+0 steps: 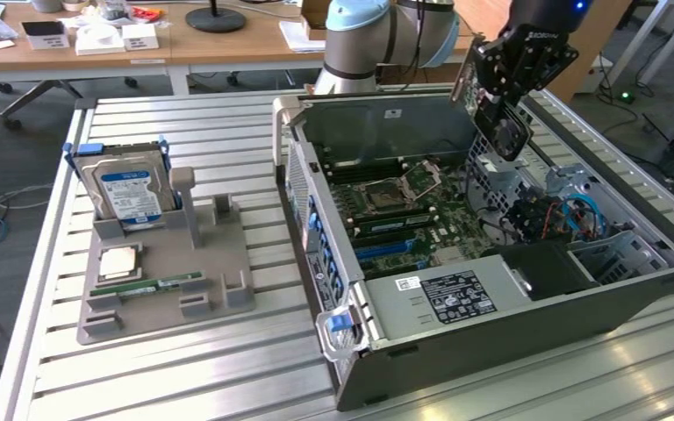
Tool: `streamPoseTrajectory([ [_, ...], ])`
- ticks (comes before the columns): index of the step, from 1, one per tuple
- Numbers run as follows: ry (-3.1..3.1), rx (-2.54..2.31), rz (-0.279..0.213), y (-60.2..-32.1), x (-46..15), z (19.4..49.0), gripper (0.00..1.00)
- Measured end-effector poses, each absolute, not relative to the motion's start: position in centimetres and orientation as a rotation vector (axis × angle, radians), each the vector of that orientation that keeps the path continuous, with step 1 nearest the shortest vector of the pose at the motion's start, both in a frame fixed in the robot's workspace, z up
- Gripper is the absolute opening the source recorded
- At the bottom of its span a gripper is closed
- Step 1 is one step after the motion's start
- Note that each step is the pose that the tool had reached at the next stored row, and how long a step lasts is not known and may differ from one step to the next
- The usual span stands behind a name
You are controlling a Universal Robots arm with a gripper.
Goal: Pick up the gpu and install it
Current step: 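Pick up the gpu and move the gpu toward the slot, then insert the gpu into the slot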
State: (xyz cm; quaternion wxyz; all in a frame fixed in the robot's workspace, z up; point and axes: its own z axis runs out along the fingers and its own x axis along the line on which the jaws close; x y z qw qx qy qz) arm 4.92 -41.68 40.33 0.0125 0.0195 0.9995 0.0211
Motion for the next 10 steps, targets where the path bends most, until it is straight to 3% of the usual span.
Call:
streamPoseTrajectory([
  [10,3.115,0.061,0.066,-41.87,4.92,40.32,0.26],
])
